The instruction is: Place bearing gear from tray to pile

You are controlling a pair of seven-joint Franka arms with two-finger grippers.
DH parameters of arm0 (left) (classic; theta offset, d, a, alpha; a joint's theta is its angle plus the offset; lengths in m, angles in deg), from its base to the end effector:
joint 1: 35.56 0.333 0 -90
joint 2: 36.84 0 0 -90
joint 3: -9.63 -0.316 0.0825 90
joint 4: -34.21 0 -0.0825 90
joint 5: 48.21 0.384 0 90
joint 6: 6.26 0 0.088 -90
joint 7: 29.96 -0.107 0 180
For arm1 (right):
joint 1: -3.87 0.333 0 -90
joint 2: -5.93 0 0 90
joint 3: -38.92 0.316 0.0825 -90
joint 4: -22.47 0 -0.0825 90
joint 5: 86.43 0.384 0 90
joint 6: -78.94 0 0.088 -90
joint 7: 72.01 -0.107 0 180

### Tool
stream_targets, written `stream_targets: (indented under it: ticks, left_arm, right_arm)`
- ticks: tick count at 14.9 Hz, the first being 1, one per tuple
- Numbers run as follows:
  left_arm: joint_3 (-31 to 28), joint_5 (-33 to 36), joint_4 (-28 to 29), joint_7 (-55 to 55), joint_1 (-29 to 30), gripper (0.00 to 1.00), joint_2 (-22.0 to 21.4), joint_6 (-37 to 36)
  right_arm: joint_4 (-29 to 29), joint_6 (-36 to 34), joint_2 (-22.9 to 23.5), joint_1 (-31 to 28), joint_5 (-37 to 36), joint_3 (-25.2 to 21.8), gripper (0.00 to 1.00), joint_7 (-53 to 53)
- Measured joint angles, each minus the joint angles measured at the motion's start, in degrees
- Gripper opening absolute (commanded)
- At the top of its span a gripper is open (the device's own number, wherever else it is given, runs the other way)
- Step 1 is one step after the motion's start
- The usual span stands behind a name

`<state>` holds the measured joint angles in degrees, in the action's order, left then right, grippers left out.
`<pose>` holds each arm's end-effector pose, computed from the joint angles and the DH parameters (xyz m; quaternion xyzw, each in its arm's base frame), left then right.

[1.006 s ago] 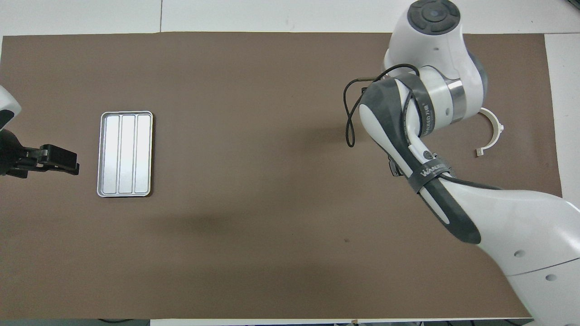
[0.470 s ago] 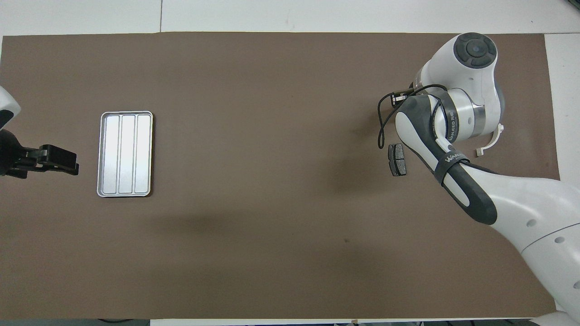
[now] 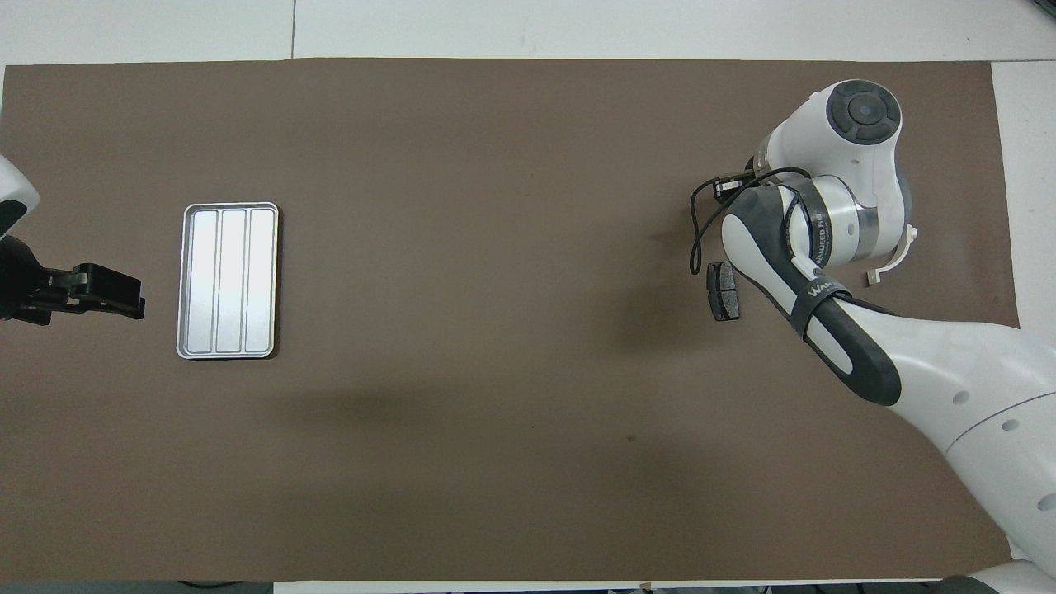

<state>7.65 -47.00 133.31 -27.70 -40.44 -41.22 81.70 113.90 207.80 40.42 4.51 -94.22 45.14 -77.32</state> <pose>0.5219 -0.0235 0.5884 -0.9982 0.0060 0.0585 0.0119 0.6965 0.0694 0.2879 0.9983 0.0444 0.0303 0.0206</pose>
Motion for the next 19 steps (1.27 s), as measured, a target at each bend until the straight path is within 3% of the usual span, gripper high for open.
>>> stream_targets:
  ticks: [13, 16, 19]
  left_arm:
    - [0.03, -0.01, 0.0, 0.0, 0.0, 1.0, 0.0, 0.0]
    - [0.03, -0.01, 0.0, 0.0, 0.0, 1.0, 0.0, 0.01]
    - [0.03, -0.01, 0.0, 0.0, 0.0, 1.0, 0.0, 0.01]
  right_arm:
    - [-0.13, 0.0, -1.97, -0.73, 0.0, 0.16, 1.0, 0.0]
    - [-0.22, -2.68, -5.94, -1.03, 0.27, 0.15, 1.0, 0.0]
    - [-0.5, -15.16, -14.24, -1.01, 3.86, 0.17, 1.0, 0.0]
